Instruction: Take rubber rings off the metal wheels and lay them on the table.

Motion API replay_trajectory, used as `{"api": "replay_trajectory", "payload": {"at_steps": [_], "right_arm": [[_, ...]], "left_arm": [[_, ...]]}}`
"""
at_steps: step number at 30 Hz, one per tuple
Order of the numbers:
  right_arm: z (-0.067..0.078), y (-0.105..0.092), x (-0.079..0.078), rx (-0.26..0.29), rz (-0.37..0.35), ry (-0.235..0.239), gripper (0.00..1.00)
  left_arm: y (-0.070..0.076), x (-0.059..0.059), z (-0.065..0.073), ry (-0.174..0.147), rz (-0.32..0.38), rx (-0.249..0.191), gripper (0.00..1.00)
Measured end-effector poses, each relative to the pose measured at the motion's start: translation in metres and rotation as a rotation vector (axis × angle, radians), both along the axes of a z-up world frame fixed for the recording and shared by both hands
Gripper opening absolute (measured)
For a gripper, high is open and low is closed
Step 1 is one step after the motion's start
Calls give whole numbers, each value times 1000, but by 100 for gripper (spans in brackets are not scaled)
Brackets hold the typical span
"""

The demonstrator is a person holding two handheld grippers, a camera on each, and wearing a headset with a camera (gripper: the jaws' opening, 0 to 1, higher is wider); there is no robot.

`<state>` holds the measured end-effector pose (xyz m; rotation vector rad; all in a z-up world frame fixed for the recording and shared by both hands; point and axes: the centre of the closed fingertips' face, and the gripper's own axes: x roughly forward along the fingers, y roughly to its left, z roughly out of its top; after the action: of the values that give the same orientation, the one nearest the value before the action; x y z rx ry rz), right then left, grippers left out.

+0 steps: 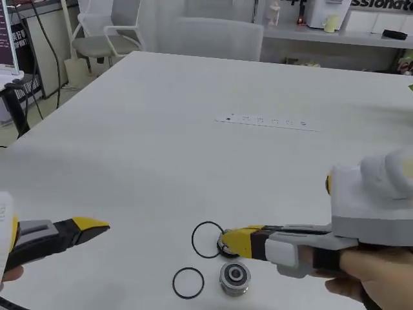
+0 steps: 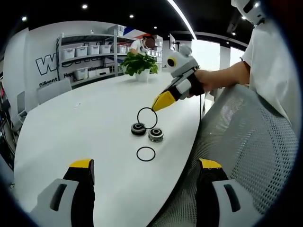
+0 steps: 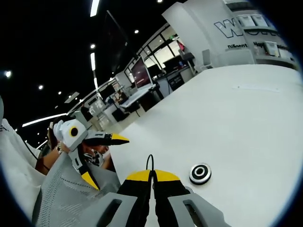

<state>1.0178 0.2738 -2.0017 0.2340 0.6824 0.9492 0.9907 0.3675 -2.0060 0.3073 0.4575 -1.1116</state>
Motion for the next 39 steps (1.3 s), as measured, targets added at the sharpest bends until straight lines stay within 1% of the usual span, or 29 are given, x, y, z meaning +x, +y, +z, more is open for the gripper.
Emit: {"api": "replay_trajectory", "payload": {"at_steps": [2,6,7,8,11,14,16,18,26,28,34,35,37,39], "right_arm": [[-3,1,-1,-18,7,-11,0],[-10,4,-4,-27,17,0,0],[-12,6,-6,-35,30,1,0],[-14,7,-8,-47,44,-1,0],[-23,10,-11,-102,71,-27,0],[-30,12,-15,-124,88,-19,0],[-36,11,-15,-158,85,-22,0],[-41,11,-16,-181,95,-26,0],[-51,13,-20,-237,127,-45,0],[-53,12,-19,-260,135,-61,0],[-55,15,-16,-267,132,-69,0],[-56,16,-16,-277,136,-77,0],[-57,15,-13,-312,150,-111,0],[-58,16,-10,-324,145,-131,0]], "left_arm": [[0,0,0,0,0,-1,88],[0,0,1,5,4,-10,87],[-1,0,0,6,3,-9,87],[-1,0,0,6,3,-8,87],[0,0,0,9,4,-7,87],[0,0,0,11,8,-12,86],[0,1,0,11,10,-13,86],[0,0,0,12,9,-12,86],[0,-1,-1,16,5,-11,84],[0,-1,-1,17,4,-11,84],[-1,-2,-1,19,-2,-13,84],[-1,-2,-1,20,-2,-13,84],[-1,-2,-1,20,-2,-16,84],[-2,-1,1,19,2,-28,84]]}}
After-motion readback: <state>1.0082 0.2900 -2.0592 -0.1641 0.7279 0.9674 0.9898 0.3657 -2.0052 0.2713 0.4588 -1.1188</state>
